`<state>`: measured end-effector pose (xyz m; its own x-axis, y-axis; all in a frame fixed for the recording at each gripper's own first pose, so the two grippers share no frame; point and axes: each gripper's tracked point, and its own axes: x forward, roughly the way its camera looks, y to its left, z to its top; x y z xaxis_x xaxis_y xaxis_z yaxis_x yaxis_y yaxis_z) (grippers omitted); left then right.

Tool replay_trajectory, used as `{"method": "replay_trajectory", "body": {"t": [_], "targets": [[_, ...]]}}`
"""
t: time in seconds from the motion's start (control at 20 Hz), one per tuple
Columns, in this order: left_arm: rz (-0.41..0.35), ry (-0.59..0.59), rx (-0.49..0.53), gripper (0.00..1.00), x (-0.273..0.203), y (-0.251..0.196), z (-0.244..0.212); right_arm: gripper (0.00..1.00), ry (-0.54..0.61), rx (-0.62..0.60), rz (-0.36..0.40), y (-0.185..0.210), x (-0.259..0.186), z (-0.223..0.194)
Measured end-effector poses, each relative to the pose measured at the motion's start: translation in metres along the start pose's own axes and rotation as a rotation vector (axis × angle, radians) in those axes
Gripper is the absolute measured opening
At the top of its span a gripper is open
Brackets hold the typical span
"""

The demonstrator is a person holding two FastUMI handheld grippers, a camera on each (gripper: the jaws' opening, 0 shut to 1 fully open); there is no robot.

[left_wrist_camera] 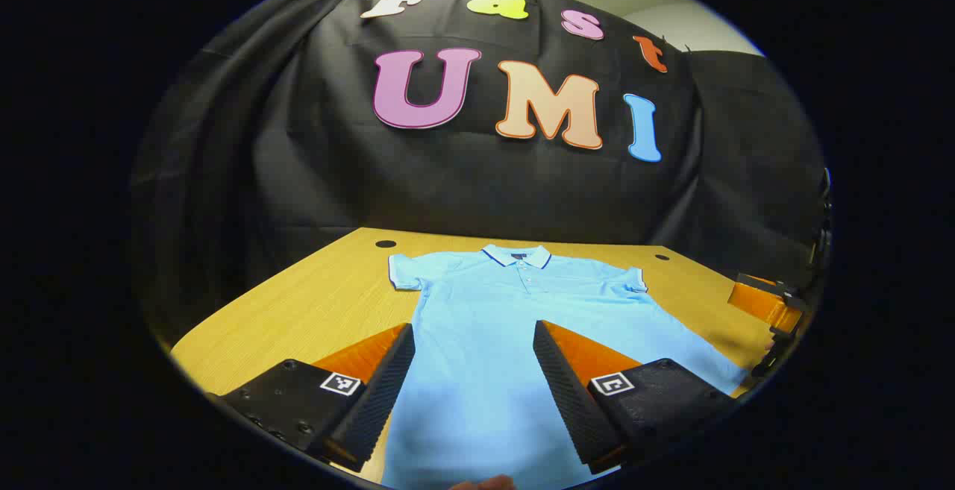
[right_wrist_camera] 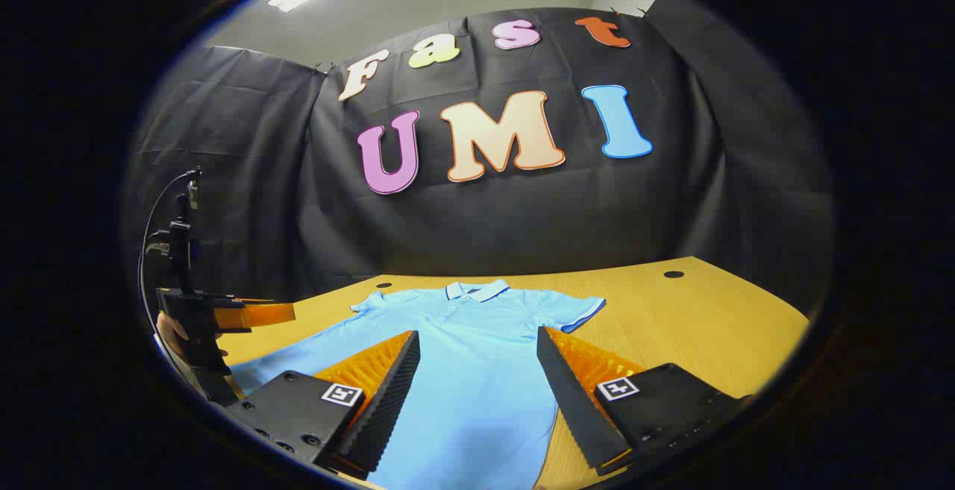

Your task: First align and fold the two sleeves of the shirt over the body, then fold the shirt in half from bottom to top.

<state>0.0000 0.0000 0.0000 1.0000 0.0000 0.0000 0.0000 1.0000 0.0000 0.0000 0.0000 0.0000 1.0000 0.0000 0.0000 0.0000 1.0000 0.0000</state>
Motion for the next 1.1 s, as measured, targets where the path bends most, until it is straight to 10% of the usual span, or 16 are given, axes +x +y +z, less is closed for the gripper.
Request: {"method": "replay_trajectory", "body": {"t": [1.1], "targets": [[-0.003, 0.02, -0.015, 0.96, 0.003, 0.004, -0.005, 0.98, 0.083, 0.056, -0.023, -0.006, 0.007, -0.011]]}}
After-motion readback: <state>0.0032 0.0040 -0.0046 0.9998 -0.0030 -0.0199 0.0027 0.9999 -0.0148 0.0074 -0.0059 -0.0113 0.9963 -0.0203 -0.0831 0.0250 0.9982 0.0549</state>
